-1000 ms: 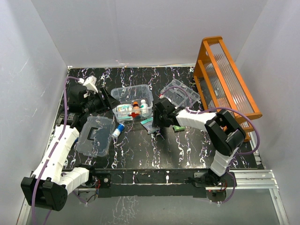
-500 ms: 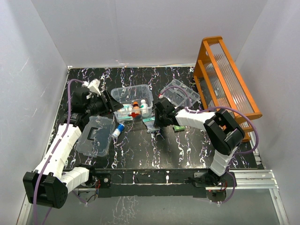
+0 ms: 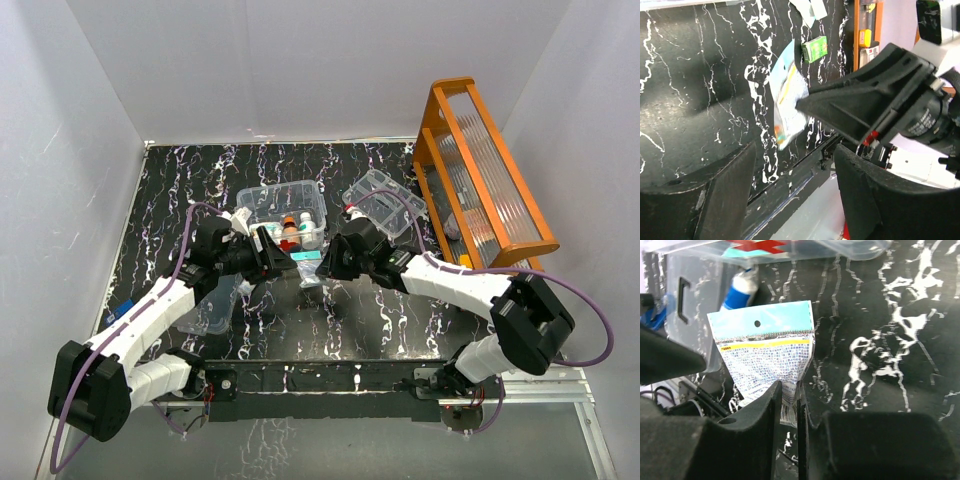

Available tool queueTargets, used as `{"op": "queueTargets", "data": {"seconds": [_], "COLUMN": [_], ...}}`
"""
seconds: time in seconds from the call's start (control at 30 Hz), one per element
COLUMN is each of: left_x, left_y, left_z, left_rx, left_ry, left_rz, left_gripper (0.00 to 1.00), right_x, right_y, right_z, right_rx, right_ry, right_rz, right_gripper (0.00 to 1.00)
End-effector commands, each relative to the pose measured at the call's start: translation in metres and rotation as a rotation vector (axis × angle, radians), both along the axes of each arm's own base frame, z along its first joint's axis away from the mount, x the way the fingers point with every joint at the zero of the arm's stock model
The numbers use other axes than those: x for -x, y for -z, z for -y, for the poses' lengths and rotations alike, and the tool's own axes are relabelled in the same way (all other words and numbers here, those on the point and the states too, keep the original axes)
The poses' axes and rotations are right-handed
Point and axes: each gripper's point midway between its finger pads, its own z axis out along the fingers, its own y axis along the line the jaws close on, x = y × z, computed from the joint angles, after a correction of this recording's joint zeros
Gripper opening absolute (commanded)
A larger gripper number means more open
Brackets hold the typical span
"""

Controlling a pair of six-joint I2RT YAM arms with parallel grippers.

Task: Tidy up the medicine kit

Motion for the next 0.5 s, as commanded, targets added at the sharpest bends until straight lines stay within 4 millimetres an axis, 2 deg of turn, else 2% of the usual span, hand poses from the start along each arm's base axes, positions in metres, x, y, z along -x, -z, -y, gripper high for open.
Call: {"op": "queueTargets", "data": {"seconds": [0.0, 0.13, 0.33, 0.47], "left_x": [-0.007, -0.010, -0.011, -0.009], "left_y": [-0.018, -0.016, -0.007, -0.008], "left_z": [0.014, 0.013, 0.011, 0.012], "left_rx": [0.103, 0.106, 0.076, 0.067], "left_ry": [-0.019, -0.057, -0.067, -0.045], "left_rz": [0.027, 0.010, -0.015, -0.011], "left_gripper": [0.63, 0.64, 0.49, 0.47], "right_x": [-0.003, 0.004, 0.004, 0.001], "right_y": [-0.046, -0.064, -0.086, -0.096], "right_z": [-0.025, -0.038, -0.044, -0.045], "right_rx": [-0.125, -0.159, -0.210, -0.228], "right_ry": [-0.005, -0.042, -0.049, -0.039], "right_rz": [0.109, 0.141, 0.176, 0.200], "right_gripper": [0.15, 0.16, 0.16, 0.16]}}
